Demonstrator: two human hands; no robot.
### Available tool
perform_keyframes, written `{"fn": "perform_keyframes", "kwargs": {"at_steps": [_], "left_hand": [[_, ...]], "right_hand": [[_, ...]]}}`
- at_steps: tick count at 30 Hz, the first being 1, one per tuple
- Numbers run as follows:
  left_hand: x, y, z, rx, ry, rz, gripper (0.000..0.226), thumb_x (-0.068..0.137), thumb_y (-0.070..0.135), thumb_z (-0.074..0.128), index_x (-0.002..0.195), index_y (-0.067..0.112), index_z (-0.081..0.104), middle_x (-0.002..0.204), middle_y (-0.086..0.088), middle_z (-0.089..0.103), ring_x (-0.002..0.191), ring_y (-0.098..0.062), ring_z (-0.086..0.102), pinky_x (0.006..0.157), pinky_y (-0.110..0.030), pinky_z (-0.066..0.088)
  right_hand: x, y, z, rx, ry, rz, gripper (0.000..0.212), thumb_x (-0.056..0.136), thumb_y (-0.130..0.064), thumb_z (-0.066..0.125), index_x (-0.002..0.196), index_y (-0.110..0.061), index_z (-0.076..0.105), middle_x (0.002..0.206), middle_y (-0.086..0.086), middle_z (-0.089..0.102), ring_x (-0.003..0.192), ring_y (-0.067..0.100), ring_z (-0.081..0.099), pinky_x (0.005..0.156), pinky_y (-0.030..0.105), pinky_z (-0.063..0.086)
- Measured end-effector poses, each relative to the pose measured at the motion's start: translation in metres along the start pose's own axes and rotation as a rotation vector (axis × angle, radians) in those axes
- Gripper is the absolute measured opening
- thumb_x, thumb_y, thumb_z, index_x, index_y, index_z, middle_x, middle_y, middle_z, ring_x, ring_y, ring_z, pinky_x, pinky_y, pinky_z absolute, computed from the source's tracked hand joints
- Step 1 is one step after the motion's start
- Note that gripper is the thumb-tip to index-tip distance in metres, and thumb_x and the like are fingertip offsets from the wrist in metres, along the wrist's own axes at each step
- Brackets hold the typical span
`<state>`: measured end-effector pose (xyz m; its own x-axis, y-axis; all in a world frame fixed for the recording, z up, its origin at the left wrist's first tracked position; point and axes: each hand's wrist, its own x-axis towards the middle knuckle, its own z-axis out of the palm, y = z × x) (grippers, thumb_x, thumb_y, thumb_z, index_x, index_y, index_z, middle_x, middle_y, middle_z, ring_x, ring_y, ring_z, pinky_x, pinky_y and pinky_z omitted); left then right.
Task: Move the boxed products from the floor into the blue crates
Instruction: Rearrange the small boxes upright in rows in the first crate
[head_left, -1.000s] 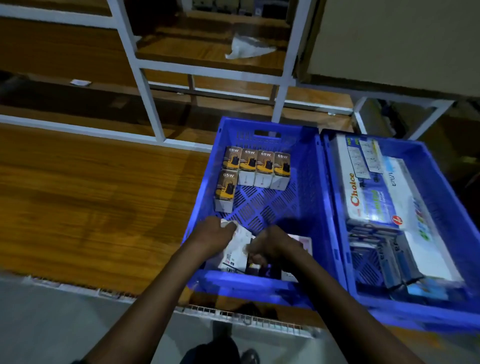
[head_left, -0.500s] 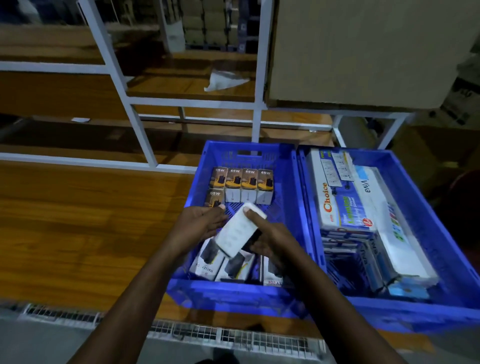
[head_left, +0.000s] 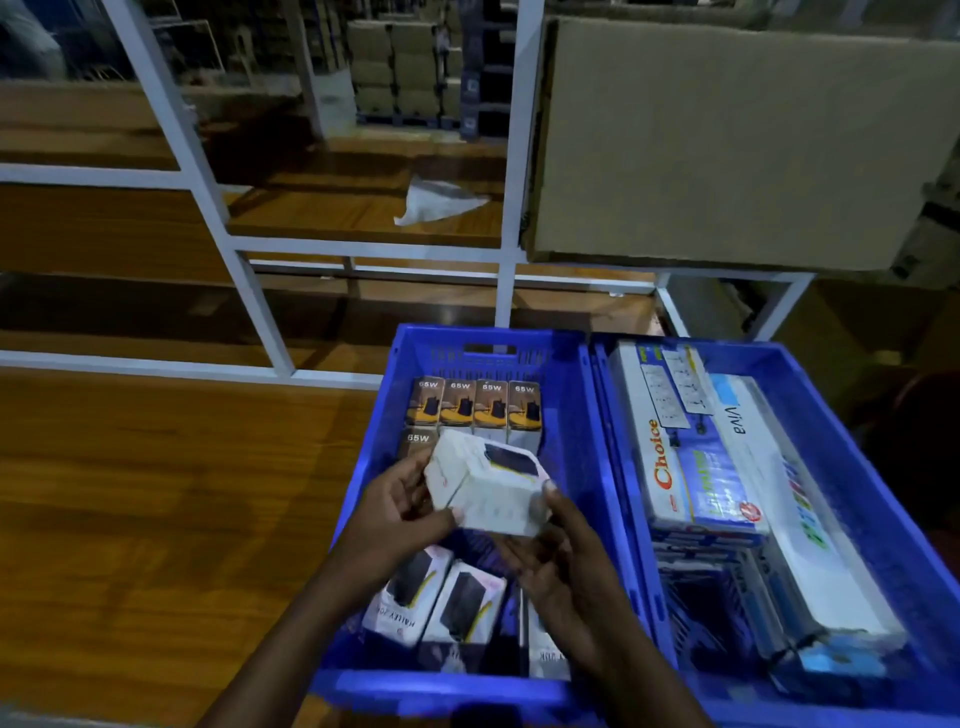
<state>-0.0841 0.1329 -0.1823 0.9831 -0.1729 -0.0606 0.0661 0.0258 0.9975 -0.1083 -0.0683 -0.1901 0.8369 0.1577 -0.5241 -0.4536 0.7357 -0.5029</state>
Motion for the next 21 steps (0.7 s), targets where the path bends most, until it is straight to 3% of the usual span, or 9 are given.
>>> {"fn": "perform_keyframes", "kwargs": {"at_steps": [3,6,9,11,14,16,17,19,21], "left_hand": [[0.014,-0.004,-0.017,0.035,-0.151,0.019,0.077,0.074,-0.008,0.068,0.144,0.017,0.048,0.141,0.007,0.064,0.133,-0.015,0.059,0.099,-0.027,0.054],[0.031,0.001,-0.023,-0.095,-0.229,-0.038,0.075,0.074,-0.002,0.06,0.147,0.013,0.049,0.145,-0.002,0.061,0.133,-0.019,0.059,0.103,-0.035,0.053],[0.049,0.001,-0.021,-0.263,-0.191,-0.124,0.06,0.083,0.003,0.059,0.141,0.018,0.059,0.141,-0.009,0.064,0.127,-0.026,0.059,0.092,-0.039,0.053],[0.061,-0.005,-0.017,-0.275,-0.088,-0.136,0.046,0.092,0.006,0.065,0.136,0.017,0.064,0.137,-0.012,0.067,0.124,-0.031,0.058,0.093,-0.041,0.048],[0.066,-0.003,-0.005,-0.235,0.078,-0.176,0.027,0.099,0.006,0.059,0.123,0.009,0.071,0.117,-0.01,0.077,0.114,-0.026,0.071,0.088,-0.026,0.06],[0.064,-0.003,0.004,-0.232,0.122,-0.205,0.018,0.099,0.01,0.061,0.109,0.0,0.071,0.093,-0.005,0.078,0.085,-0.018,0.076,0.08,-0.024,0.061],[0.064,-0.005,0.007,-0.283,0.136,-0.232,0.019,0.095,0.015,0.065,0.103,-0.002,0.068,0.085,-0.008,0.072,0.074,-0.016,0.069,0.076,-0.024,0.06],[0.065,-0.009,0.011,-0.387,0.169,-0.306,0.028,0.088,0.023,0.072,0.101,-0.001,0.066,0.095,-0.013,0.065,0.08,-0.021,0.064,0.073,-0.026,0.061],[0.064,-0.005,0.014,-0.425,0.159,-0.331,0.028,0.091,0.024,0.071,0.108,0.003,0.07,0.11,-0.015,0.075,0.096,-0.026,0.074,0.079,-0.028,0.063]], "right_hand": [[0.0,-0.015,-0.005,-0.112,0.039,0.004,0.07,0.075,-0.046,0.083,0.123,0.003,0.071,0.11,0.02,0.075,0.085,0.025,0.075,0.07,0.032,0.064],[0.001,-0.023,-0.003,-0.22,0.036,0.061,0.049,0.082,-0.034,0.077,0.119,-0.001,0.073,0.094,0.015,0.076,0.073,0.024,0.072,0.061,0.031,0.059],[0.003,-0.026,0.001,-0.263,0.014,0.122,0.049,0.072,-0.023,0.089,0.114,-0.002,0.076,0.101,0.017,0.071,0.087,0.03,0.071,0.068,0.035,0.062],[0.005,-0.025,0.002,-0.359,0.002,0.089,0.04,0.067,-0.022,0.091,0.1,-0.003,0.079,0.101,0.019,0.071,0.084,0.027,0.07,0.069,0.032,0.061],[0.012,-0.018,0.005,-0.554,0.015,-0.161,0.032,0.066,-0.024,0.091,0.092,-0.008,0.081,0.099,0.014,0.078,0.084,0.023,0.073,0.073,0.027,0.058],[0.018,-0.011,0.003,-0.756,0.108,-0.397,0.031,0.072,-0.018,0.093,0.1,-0.016,0.081,0.1,0.004,0.081,0.095,0.02,0.076,0.08,0.028,0.058],[0.019,-0.007,0.004,-0.867,0.178,-0.486,0.036,0.073,-0.02,0.093,0.106,-0.021,0.079,0.101,-0.003,0.081,0.097,0.015,0.076,0.083,0.028,0.058],[0.021,0.002,0.006,-1.093,0.324,-0.627,0.05,0.07,-0.035,0.094,0.115,-0.033,0.073,0.104,-0.017,0.077,0.098,-0.004,0.071,0.085,0.02,0.057],[0.021,0.009,0.01,-1.237,0.396,-0.788,0.059,0.065,-0.048,0.091,0.118,-0.039,0.068,0.109,-0.024,0.071,0.102,-0.013,0.064,0.084,0.006,0.05]]}}
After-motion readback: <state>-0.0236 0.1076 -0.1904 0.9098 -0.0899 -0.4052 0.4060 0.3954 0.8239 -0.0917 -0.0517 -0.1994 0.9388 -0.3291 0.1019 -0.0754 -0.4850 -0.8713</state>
